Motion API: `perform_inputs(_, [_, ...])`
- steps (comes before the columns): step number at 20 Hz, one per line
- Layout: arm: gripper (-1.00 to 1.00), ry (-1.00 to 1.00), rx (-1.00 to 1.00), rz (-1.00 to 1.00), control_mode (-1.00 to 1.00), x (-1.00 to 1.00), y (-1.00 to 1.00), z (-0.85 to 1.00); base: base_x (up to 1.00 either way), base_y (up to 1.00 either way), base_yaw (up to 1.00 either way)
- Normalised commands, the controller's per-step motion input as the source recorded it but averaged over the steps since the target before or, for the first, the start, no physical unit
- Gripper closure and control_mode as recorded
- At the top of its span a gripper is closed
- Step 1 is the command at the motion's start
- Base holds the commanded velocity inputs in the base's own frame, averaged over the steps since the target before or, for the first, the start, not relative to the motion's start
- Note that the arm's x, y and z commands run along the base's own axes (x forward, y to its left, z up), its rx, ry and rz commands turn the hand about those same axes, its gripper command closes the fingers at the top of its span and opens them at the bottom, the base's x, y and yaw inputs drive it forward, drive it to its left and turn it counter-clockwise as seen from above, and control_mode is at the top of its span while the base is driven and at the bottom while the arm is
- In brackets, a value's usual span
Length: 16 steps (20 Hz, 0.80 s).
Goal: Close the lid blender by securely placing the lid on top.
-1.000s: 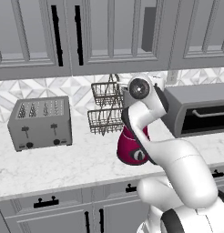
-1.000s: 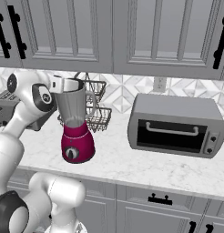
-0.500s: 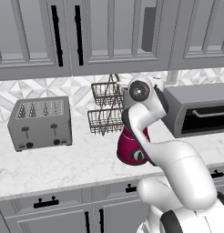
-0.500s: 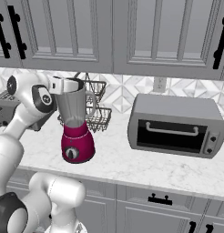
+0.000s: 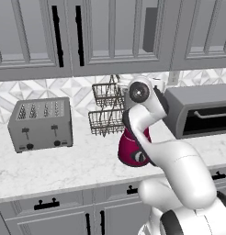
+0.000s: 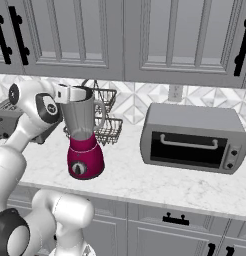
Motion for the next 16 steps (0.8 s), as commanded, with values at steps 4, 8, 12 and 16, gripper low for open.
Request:
perform_inputs(4, [1.0,0.0,0.0,0.0,-1.0,0.53,0.0,-0.66,0.0,0.0,0.0])
perform_inputs(8, [1.0,-0.01,0.0,0.0,-1.0,0.41,0.0,-0.68,0.0,0.0,0.0])
perform_inputs(12, [1.0,0.0,-0.01,0.0,-1.0,-0.03,-0.05,-0.68,0.0,0.0,0.0])
perform_inputs(16, [1.0,-0.01,-0.03,0.0,-1.0,-0.29,-0.09,-0.61,0.0,0.0,0.0])
